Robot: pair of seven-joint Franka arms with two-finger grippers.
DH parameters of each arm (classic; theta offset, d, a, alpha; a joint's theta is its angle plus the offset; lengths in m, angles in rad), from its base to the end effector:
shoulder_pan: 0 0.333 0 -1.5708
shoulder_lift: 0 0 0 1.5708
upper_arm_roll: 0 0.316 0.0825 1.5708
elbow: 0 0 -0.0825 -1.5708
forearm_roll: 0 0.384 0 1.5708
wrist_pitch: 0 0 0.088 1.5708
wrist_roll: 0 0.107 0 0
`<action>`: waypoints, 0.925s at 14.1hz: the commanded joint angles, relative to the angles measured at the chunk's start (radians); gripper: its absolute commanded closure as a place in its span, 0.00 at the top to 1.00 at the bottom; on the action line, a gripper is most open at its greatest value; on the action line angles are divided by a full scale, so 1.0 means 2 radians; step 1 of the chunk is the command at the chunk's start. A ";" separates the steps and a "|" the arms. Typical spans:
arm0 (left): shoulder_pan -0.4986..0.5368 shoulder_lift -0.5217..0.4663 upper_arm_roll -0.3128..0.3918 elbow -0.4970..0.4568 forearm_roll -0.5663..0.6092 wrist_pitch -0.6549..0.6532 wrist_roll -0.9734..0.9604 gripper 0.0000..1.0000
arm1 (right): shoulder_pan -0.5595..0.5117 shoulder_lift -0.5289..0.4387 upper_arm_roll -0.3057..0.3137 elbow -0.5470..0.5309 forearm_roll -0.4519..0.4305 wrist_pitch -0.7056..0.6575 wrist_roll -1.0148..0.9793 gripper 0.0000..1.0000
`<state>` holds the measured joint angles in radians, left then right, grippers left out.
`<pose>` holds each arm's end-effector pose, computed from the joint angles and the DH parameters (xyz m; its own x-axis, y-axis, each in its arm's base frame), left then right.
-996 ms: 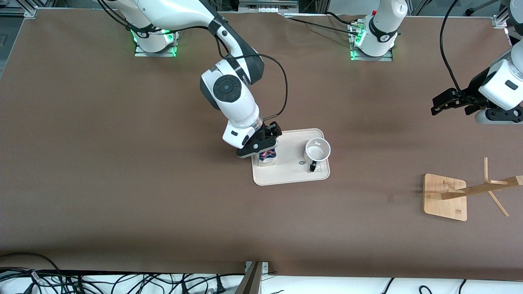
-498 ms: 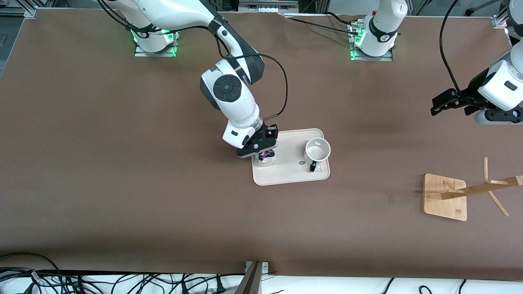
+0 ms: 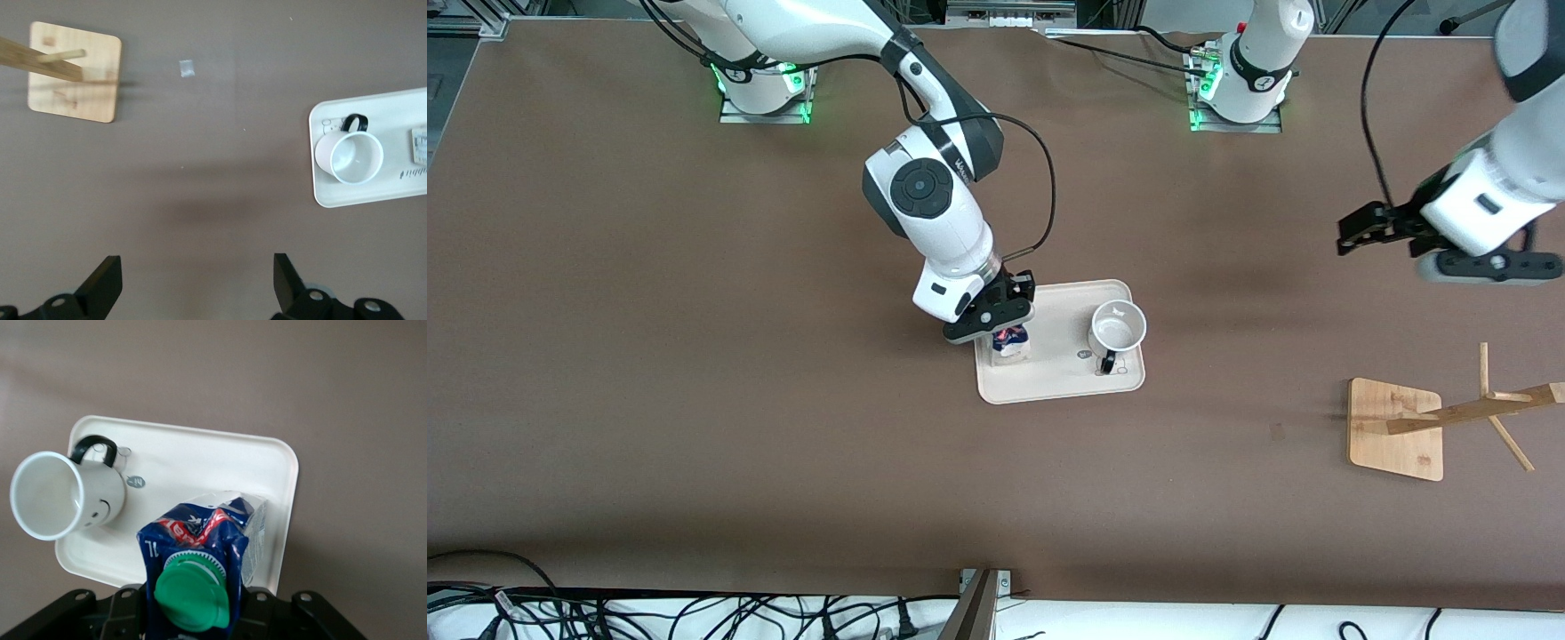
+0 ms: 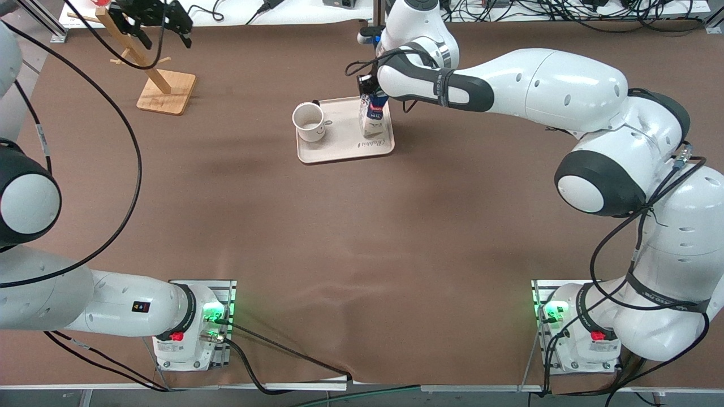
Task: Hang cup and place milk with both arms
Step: 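Lift the carton with the right gripper while the left gripper reaches the mug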
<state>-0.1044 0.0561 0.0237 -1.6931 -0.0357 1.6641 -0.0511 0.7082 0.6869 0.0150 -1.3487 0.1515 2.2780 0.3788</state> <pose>0.5691 -0.0498 0.5429 0.9959 -0.0259 -0.0867 -0.0235 -0.9993 0.0294 0.5659 0.5008 0.3442 0.9591 0.2315 0.1626 0.2640 -0.9391 -0.2201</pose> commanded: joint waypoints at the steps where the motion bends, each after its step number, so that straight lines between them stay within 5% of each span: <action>1: -0.001 0.020 -0.039 0.002 0.001 -0.008 -0.001 1.00 | 0.002 -0.021 -0.006 0.026 0.001 -0.039 0.013 0.31; 4: -0.001 0.058 -0.074 0.002 -0.028 0.008 -0.018 1.00 | -0.003 -0.037 -0.014 0.083 -0.001 -0.138 0.016 0.31; 8: -0.001 0.117 -0.130 -0.003 -0.032 0.065 -0.025 1.00 | -0.005 -0.062 -0.082 0.121 0.002 -0.238 0.064 0.31; 13: -0.024 0.156 -0.156 -0.041 -0.030 0.169 -0.079 1.00 | -0.107 -0.102 -0.095 0.121 0.006 -0.411 0.047 0.31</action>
<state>-0.1289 0.3653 -0.2836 -1.7246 -0.0882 1.9230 -0.1683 0.5748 0.5230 -0.1864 -1.1086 0.1526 1.5698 0.4875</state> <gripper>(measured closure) 0.000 0.687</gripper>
